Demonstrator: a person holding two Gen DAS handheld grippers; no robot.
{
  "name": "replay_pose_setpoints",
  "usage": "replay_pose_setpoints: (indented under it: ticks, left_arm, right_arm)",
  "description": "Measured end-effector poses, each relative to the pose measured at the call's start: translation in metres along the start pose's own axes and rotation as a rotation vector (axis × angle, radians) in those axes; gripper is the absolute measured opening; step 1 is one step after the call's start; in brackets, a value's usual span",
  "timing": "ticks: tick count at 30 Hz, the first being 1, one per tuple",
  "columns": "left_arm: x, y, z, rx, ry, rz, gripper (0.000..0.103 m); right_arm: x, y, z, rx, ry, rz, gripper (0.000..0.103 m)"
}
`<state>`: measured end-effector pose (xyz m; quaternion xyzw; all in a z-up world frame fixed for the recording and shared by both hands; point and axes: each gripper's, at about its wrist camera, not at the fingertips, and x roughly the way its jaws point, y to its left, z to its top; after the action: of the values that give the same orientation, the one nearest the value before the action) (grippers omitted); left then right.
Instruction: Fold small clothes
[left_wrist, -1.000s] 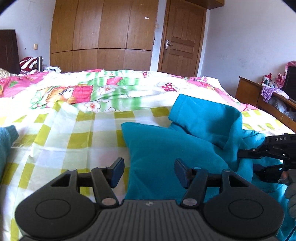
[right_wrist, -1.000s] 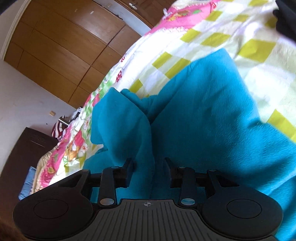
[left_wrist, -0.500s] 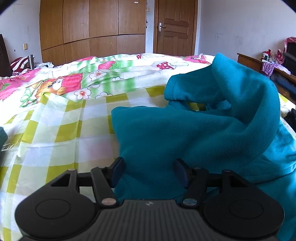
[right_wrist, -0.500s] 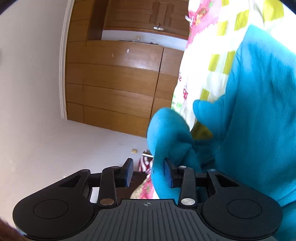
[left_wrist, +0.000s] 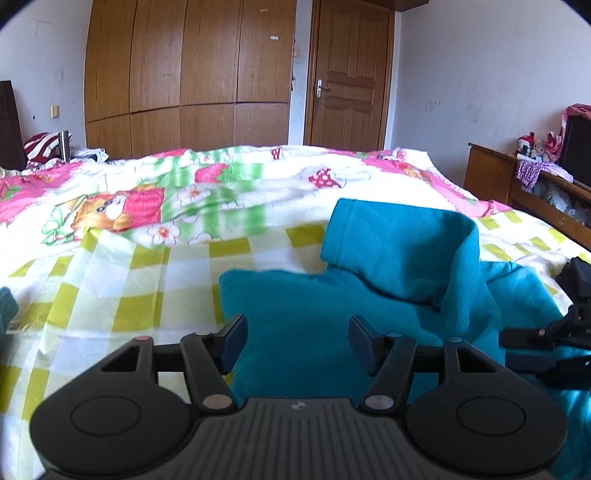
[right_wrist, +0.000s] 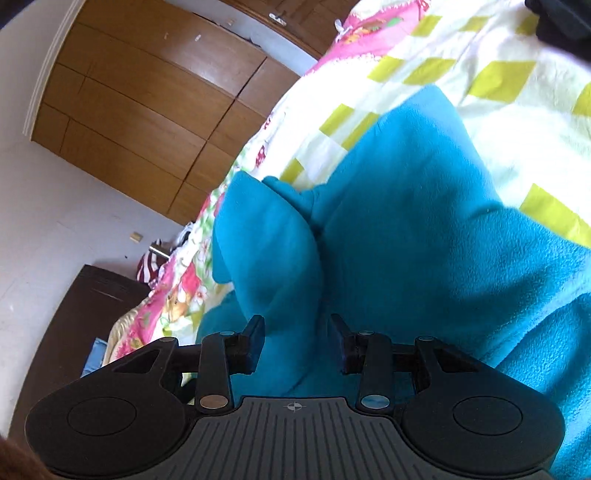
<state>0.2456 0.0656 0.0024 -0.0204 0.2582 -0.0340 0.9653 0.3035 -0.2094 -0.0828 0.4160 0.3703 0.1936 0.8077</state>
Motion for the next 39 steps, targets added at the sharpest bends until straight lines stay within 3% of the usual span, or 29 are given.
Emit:
replay_pose_setpoints:
  ticks: [2,4,6,10,13,15,19,20,22,28,31,34,37,39]
  left_arm:
    - [0.018,-0.003,0.004,0.039,0.019,0.042,0.078]
    - [0.046,0.001,-0.002,0.049,0.098,0.086,0.078]
    - [0.067,0.011,-0.014,0.001,0.192,0.079,0.08]
    - [0.065,0.019,-0.024,-0.049,0.184,0.06,0.082]
    - [0.065,0.017,-0.024,-0.042,0.183,0.063,0.083]
    - [0.065,0.015,-0.023,-0.033,0.183,0.065,0.083]
    - [0.064,0.017,-0.023,-0.039,0.181,0.062,0.083]
    - [0.064,0.017,-0.024,-0.041,0.179,0.061,0.083]
    - [0.064,0.017,-0.024,-0.037,0.175,0.06,0.083]
    - [0.062,0.017,-0.025,-0.048,0.162,0.039,0.09]
    - [0.065,0.013,-0.027,-0.026,0.168,0.052,0.091]
    - [0.066,0.009,-0.028,-0.006,0.164,0.06,0.093]
    - [0.065,0.013,-0.028,-0.018,0.163,0.055,0.094]
    - [0.066,0.016,-0.03,-0.031,0.162,0.049,0.095]
  right_arm:
    - [0.008,-0.004,-0.001,0.016,0.017,0.012,0.039]
    - [0.012,-0.007,-0.002,0.022,0.035,0.039,0.041]
    - [0.02,-0.011,0.0,0.081,0.045,0.106,0.043]
    - [0.026,-0.009,0.0,0.219,0.06,0.33,0.043]
    - [0.018,0.012,-0.001,0.139,-0.016,0.433,0.043]
    - [0.02,0.024,-0.002,0.044,-0.051,0.387,0.047]
    - [0.056,0.018,-0.017,0.099,0.098,0.243,0.049]
    - [0.057,0.02,-0.019,0.083,0.087,0.235,0.049]
    - [0.05,0.023,-0.017,0.1,0.034,0.267,0.049]
    - [0.024,0.02,0.013,0.235,-0.192,0.497,0.049]
    - [0.005,0.027,0.011,0.169,-0.291,0.433,0.049]
    - [-0.015,0.06,0.0,-0.084,-0.408,0.28,0.049]
    - [-0.019,0.078,-0.004,-0.165,-0.413,0.287,0.048]
    - [-0.034,0.086,-0.009,-0.221,-0.507,0.231,0.048]
